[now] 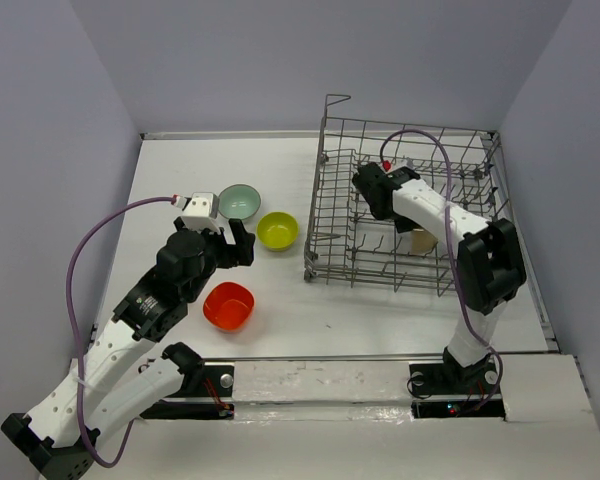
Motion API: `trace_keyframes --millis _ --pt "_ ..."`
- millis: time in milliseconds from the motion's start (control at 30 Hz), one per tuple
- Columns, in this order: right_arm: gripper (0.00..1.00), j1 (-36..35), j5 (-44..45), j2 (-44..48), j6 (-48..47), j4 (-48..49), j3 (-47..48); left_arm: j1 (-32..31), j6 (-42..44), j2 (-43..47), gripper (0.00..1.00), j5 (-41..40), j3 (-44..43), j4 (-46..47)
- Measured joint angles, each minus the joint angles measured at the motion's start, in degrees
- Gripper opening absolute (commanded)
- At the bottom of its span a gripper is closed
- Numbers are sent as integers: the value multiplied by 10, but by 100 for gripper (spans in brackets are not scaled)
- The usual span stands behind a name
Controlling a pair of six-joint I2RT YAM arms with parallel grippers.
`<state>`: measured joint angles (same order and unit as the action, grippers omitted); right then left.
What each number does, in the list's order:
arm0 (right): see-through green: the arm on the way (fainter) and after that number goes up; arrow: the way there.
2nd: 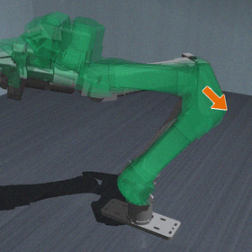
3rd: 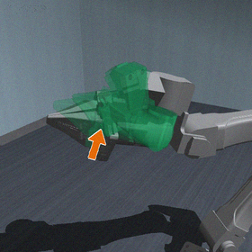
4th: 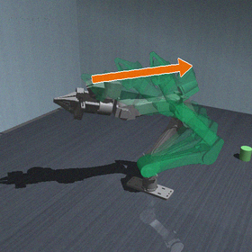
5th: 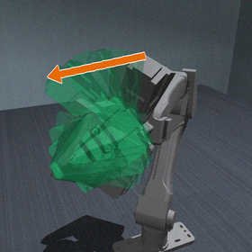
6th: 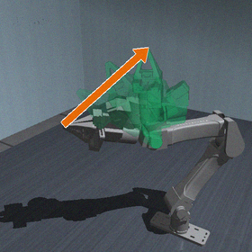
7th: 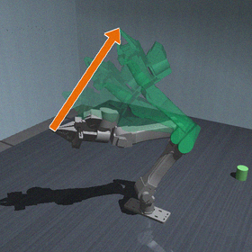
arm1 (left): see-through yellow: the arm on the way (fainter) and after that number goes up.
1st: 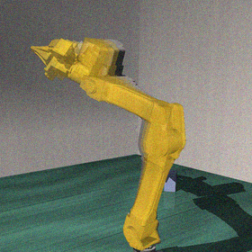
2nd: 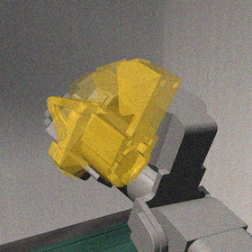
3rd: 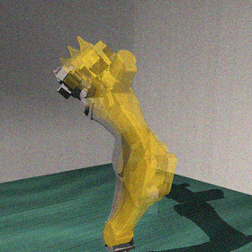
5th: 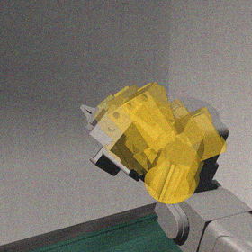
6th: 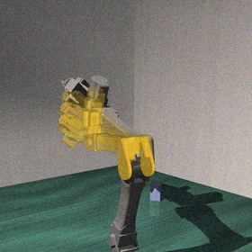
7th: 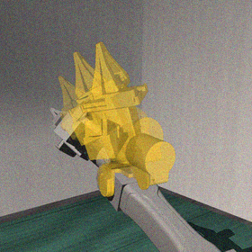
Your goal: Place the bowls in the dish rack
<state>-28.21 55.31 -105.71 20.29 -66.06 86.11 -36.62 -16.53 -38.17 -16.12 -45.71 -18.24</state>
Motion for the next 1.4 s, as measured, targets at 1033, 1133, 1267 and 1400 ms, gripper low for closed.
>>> trace_keyframes --millis 1033,1133,1267,1400 --pt "67 0 -346 440 -8 175 -111 195 -105 -97 92 -74 -1 -64" --pt "67 0 -398 475 -8 182 -138 259 -129 -97 92 -72 -3 -75" --pt "68 0 -478 506 -6 201 -176 320 -166 -97 92 -74 -3 -90" --pt "68 0 -551 529 -6 213 -215 365 -220 -100 92 -87 -2 -109"
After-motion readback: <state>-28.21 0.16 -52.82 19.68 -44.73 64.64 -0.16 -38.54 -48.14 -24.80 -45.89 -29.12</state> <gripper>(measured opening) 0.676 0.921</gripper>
